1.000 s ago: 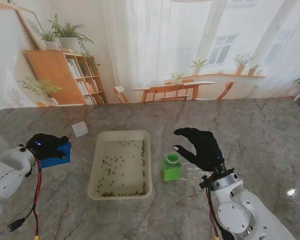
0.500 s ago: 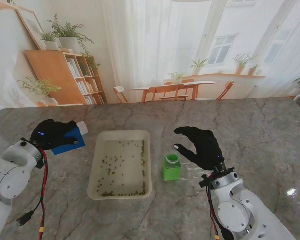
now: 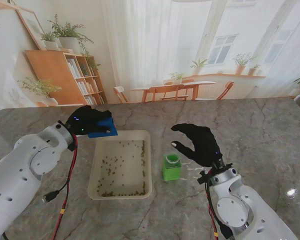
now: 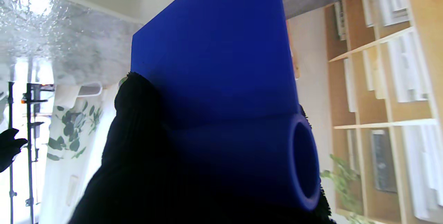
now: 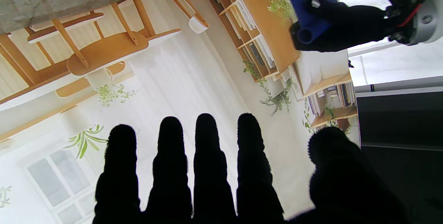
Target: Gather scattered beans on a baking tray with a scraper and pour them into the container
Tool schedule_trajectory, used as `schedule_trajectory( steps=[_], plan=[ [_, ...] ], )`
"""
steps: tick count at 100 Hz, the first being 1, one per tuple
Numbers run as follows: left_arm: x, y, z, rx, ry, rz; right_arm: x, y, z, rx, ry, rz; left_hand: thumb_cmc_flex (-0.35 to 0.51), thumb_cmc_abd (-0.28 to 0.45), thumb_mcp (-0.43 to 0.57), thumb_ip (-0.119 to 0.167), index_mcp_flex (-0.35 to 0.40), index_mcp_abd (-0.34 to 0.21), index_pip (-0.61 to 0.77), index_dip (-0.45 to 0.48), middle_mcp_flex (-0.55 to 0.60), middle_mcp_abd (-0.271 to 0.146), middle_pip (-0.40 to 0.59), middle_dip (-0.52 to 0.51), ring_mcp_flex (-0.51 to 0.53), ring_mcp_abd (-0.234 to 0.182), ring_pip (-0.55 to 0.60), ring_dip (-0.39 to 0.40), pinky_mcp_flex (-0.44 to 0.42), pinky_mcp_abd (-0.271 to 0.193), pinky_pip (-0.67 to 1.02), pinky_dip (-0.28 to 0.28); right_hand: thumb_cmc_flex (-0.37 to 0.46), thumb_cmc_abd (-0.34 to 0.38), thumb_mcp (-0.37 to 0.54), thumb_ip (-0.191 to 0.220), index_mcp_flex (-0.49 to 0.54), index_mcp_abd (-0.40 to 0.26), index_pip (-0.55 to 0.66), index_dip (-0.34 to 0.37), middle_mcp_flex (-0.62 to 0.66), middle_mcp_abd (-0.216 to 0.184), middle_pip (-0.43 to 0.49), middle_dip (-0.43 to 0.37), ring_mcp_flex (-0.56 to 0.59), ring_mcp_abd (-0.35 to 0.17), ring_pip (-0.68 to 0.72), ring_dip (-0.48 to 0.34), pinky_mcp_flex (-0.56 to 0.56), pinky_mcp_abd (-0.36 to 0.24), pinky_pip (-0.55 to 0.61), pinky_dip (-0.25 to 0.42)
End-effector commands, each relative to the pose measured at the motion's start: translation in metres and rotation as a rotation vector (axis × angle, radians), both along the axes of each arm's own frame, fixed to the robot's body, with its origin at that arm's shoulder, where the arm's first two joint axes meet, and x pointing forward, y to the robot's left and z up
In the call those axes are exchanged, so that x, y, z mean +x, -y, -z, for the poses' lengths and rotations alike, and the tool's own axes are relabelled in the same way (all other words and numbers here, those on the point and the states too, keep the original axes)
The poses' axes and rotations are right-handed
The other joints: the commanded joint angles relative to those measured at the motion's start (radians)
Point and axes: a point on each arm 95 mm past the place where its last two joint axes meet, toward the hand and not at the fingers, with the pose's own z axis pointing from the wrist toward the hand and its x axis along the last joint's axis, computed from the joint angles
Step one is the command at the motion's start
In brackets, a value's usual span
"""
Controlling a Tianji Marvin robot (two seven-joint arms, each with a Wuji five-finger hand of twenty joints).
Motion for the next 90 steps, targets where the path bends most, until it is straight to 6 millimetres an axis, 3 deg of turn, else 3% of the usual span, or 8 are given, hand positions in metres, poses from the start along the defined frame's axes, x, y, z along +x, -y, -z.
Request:
schedule_trajectory(
  steps=[1,27,45,52,90],
  plan=[
    [0.009,0.011,-0.005,-0.029,0.007,0.02,0.003,-0.002,-0.001,0.0,-0.007,-0.017,0.073,0.056,0.065,0.055,-0.046,0.009,-0.021,-0.062,0.015,-0.102,0.085,0.032,-0.012,-0.066,0.032,0.008,-0.003,-0.024,0.04,0.016,0.006,0.03,-0.016,0.032,0.019,-0.023,0.006,-0.001,0.007,-0.017,0.015,0.012,0.013,-0.023,0.005,0.01,-0.001,-0.003,0.009,0.016],
    [0.044,0.029,0.012,-0.03,-0.054,0.079,0.012,-0.01,-0.002,0.019,-0.019,-0.054,0.134,0.056,0.072,0.056,-0.092,0.041,-0.049,-0.103,-0.033,-0.123,0.07,0.018,-0.05,-0.041,-0.005,-0.004,-0.034,-0.019,0.012,0.004,0.006,0.027,-0.015,0.032,0.023,-0.023,0.006,-0.002,0.012,-0.018,0.016,0.012,0.017,-0.021,0.005,0.01,0.001,-0.001,0.01,0.015],
    [0.063,0.035,0.027,-0.011,-0.084,0.122,0.018,-0.015,-0.004,0.023,-0.025,-0.08,0.197,0.03,0.076,0.067,-0.118,0.074,-0.051,-0.092,-0.097,-0.062,-0.005,-0.035,-0.113,0.032,-0.096,-0.034,-0.095,0.014,-0.048,-0.016,0.006,0.025,-0.015,0.032,0.024,-0.024,0.006,-0.003,0.015,-0.017,0.015,0.012,0.019,-0.018,0.003,0.009,0.003,-0.001,0.01,0.014],
    [0.068,0.037,0.032,-0.008,-0.092,0.14,0.021,-0.017,-0.006,0.028,-0.028,-0.092,0.205,0.024,0.077,0.068,-0.127,0.079,-0.05,-0.095,-0.12,-0.032,-0.04,-0.012,-0.144,0.058,-0.133,-0.045,-0.127,0.023,-0.072,-0.025,0.006,0.023,-0.015,0.032,0.025,-0.024,0.005,-0.004,0.017,-0.017,0.015,0.011,0.021,-0.018,0.003,0.009,0.004,0.002,0.009,0.013],
    [0.082,0.04,0.05,0.086,-0.102,0.232,0.037,-0.032,-0.022,0.037,-0.064,-0.239,0.204,0.015,0.077,0.068,-0.131,0.078,-0.037,-0.105,-0.138,-0.008,-0.053,0.009,-0.168,0.063,-0.139,-0.047,-0.152,0.019,-0.084,-0.036,0.005,0.02,-0.011,0.031,0.019,-0.02,-0.001,-0.009,0.014,-0.014,0.011,0.008,0.018,-0.015,-0.003,0.007,0.003,0.001,0.007,0.01]
  ],
)
